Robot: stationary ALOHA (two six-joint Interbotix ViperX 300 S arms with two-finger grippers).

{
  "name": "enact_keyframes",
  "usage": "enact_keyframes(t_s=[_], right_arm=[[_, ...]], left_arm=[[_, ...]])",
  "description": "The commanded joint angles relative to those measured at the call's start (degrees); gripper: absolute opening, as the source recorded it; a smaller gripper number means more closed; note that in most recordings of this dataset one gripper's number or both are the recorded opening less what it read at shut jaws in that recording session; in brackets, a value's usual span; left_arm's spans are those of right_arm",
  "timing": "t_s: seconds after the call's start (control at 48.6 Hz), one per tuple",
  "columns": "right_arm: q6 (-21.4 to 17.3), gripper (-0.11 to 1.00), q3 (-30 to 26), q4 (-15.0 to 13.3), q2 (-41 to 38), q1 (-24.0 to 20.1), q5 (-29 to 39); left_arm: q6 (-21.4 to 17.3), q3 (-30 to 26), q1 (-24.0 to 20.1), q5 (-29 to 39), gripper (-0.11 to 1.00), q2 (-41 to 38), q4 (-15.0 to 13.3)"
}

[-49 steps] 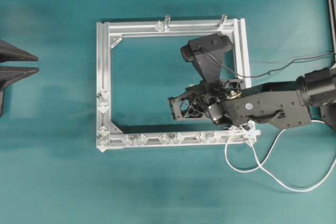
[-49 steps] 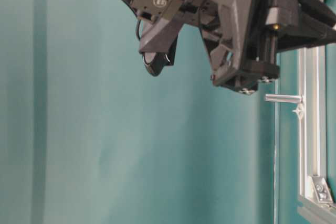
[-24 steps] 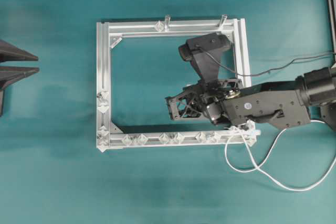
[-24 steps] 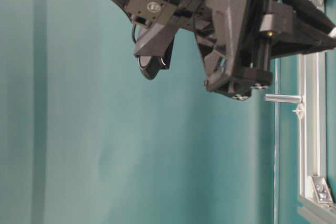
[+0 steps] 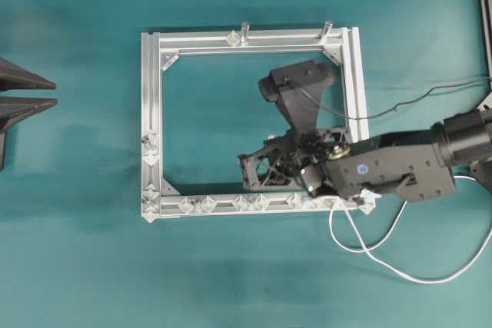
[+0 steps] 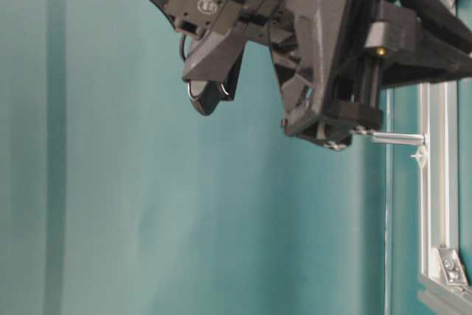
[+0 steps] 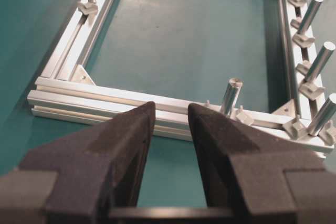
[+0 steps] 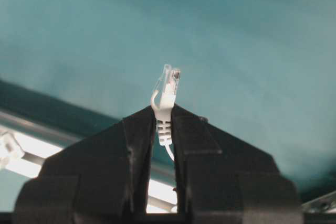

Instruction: Move the cable alternately left and right between 8 closely spaced pins so it hooks onto each one.

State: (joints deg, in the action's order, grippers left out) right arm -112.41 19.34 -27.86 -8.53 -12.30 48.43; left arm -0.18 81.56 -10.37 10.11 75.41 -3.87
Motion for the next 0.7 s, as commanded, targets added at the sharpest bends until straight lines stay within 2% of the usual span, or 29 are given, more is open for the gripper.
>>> enact_keyframes(t_s=[0.0, 0.309, 0.535, 0.679], right_arm=[[-0.4, 0.12, -1.7, 0.1, 0.5, -1.1, -0.1], [-3.4, 0.12, -2.5, 1.6, -0.3, -4.8, 0.1], [-6.5, 0.12, -2.6, 1.6, -0.2, -6.8, 0.3], [-7.1, 0.12, -2.7, 1.6, -0.2, -7.4, 0.3]], left_arm=[[0.0, -0.5, -0.2, -0.5, 0.38, -0.4, 0.2], [0.0, -0.5, -0.2, -0.5, 0.38, -0.4, 0.1], [0.0, -0.5, -0.2, -0.5, 0.38, -0.4, 0.2], [0.0, -0.5, -0.2, -0.5, 0.38, -0.4, 0.2]])
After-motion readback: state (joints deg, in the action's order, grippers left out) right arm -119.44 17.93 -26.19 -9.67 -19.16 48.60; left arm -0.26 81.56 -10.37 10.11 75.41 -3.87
